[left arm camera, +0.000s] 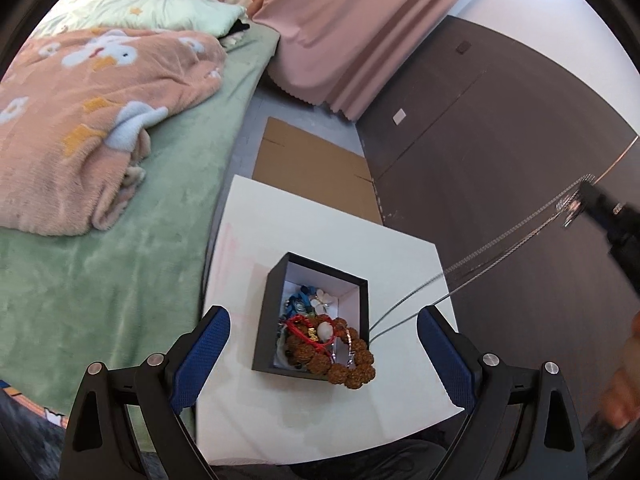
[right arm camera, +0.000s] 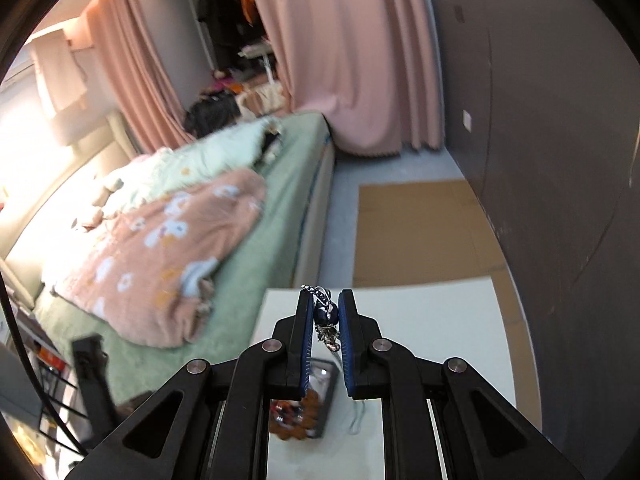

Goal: Organize jewelry

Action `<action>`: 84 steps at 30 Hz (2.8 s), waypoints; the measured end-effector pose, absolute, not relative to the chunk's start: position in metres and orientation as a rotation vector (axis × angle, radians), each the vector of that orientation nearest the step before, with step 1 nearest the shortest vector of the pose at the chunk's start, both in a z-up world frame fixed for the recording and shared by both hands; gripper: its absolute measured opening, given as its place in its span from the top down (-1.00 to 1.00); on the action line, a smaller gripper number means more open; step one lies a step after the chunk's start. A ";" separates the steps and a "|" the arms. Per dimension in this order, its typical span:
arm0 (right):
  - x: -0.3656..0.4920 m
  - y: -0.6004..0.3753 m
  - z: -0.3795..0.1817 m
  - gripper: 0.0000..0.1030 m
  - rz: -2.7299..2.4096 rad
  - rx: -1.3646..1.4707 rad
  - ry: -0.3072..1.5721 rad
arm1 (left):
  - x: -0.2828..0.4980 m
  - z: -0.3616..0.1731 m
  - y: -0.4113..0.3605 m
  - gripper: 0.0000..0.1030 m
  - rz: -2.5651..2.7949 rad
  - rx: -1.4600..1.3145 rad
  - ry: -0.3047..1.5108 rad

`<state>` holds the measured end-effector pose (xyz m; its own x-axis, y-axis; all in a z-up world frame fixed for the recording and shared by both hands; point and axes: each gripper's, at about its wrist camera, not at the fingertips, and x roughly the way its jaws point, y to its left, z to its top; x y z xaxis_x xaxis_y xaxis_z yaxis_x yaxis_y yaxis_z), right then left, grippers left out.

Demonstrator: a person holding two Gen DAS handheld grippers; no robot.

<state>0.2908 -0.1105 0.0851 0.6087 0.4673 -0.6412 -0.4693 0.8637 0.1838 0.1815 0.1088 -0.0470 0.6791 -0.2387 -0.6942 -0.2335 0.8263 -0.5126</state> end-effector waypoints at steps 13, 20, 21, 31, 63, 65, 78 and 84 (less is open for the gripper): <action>0.251 -0.057 0.174 0.74 0.604 -0.049 0.563 | 0.161 -0.037 0.129 -0.84 0.028 -0.604 0.810; 0.251 -0.041 0.165 0.74 0.622 -0.069 0.576 | 0.156 -0.037 0.133 -0.84 0.037 -0.593 0.805; 0.252 -0.040 0.158 0.74 0.622 -0.068 0.588 | 0.156 -0.038 0.133 -0.84 0.039 -0.593 0.806; 0.262 -0.031 0.101 0.73 0.642 -0.066 0.707 | 0.154 -0.041 0.133 -0.84 0.052 -0.589 0.812; 0.184 -0.172 0.033 -0.59 0.479 0.041 0.775 | 0.088 0.009 0.053 -0.84 -0.009 -0.384 0.726; 0.172 -0.183 0.030 -0.60 0.471 0.058 0.762 | 0.081 0.010 0.049 -0.85 -0.010 -0.380 0.722; 0.126 -0.228 0.021 -0.95 0.333 0.103 0.743 | 0.050 0.022 0.029 -0.99 -0.074 -0.339 0.658; 0.117 -0.234 0.018 -0.99 0.319 0.093 0.762 | 0.047 0.028 0.024 -0.99 -0.082 -0.319 0.641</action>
